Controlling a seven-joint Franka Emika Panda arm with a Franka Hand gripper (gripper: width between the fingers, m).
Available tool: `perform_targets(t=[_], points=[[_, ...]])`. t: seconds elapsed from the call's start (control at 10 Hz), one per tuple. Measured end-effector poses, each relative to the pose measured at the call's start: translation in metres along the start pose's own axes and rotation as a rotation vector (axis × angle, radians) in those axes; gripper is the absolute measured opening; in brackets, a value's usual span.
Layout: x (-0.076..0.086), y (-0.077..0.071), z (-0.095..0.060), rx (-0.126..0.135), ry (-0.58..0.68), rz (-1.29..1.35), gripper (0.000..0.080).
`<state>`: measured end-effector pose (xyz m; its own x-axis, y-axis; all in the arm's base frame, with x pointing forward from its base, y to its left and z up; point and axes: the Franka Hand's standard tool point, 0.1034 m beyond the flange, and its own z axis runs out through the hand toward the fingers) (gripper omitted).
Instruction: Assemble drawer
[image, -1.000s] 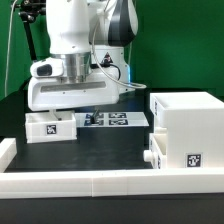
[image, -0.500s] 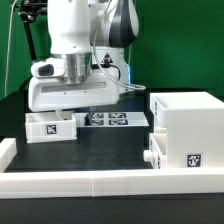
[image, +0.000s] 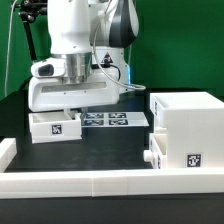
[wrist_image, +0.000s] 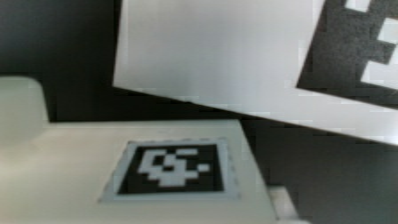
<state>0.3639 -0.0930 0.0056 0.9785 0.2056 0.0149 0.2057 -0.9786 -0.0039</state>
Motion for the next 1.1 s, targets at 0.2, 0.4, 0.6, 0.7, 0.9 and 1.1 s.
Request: perform_targets(t=[0.2, 0.4, 0.6, 0.7, 0.9, 1.1], points=[[0.000, 0.000, 0.000, 0.000, 0.000, 0.000, 0.0042], [0.000, 0.000, 0.000, 0.000, 0.000, 0.000, 0.0042], [0.000, 0.000, 0.000, 0.000, 0.000, 0.000, 0.0042], [0.001, -0.001, 0.000, 0.002, -0.003, -0.003, 0.0042], [0.021, -0.012, -0.022, 0.018, -0.016, -0.048, 0.0044], [0.037, -0.017, -0.036, 0.032, -0.032, -0.076, 0.0044]])
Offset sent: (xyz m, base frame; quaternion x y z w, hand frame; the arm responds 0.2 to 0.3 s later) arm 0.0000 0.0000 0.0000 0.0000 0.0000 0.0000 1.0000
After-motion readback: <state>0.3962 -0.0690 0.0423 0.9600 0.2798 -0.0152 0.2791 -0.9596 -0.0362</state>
